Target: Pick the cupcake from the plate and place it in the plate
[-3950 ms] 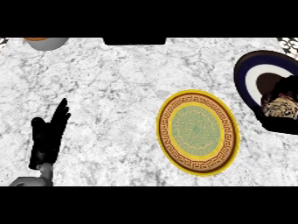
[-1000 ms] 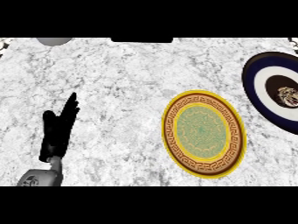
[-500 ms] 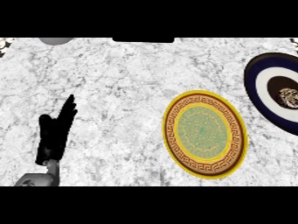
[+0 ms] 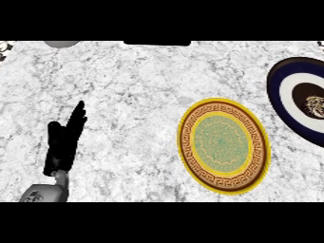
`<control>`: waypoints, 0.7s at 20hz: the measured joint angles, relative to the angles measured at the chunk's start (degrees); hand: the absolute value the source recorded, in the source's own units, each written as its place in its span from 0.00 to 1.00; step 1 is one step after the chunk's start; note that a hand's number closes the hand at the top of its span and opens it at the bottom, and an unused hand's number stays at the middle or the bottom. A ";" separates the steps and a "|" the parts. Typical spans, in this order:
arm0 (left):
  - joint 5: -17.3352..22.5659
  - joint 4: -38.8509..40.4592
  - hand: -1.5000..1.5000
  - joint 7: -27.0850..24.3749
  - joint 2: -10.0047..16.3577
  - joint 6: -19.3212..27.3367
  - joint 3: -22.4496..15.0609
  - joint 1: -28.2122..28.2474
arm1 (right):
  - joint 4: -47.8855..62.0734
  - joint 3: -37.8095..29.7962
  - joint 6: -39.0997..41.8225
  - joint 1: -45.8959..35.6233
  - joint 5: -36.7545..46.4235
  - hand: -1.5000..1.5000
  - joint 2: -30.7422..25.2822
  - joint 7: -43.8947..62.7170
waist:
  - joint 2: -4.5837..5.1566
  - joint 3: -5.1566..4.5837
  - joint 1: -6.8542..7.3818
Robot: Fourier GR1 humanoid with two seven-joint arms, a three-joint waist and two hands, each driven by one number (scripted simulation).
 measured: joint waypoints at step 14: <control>0.33 0.68 0.50 -1.11 0.08 -0.96 0.51 0.27 | 1.63 -1.50 -1.09 1.98 -1.55 0.00 -4.42 -0.85 | 0.28 0.15 0.46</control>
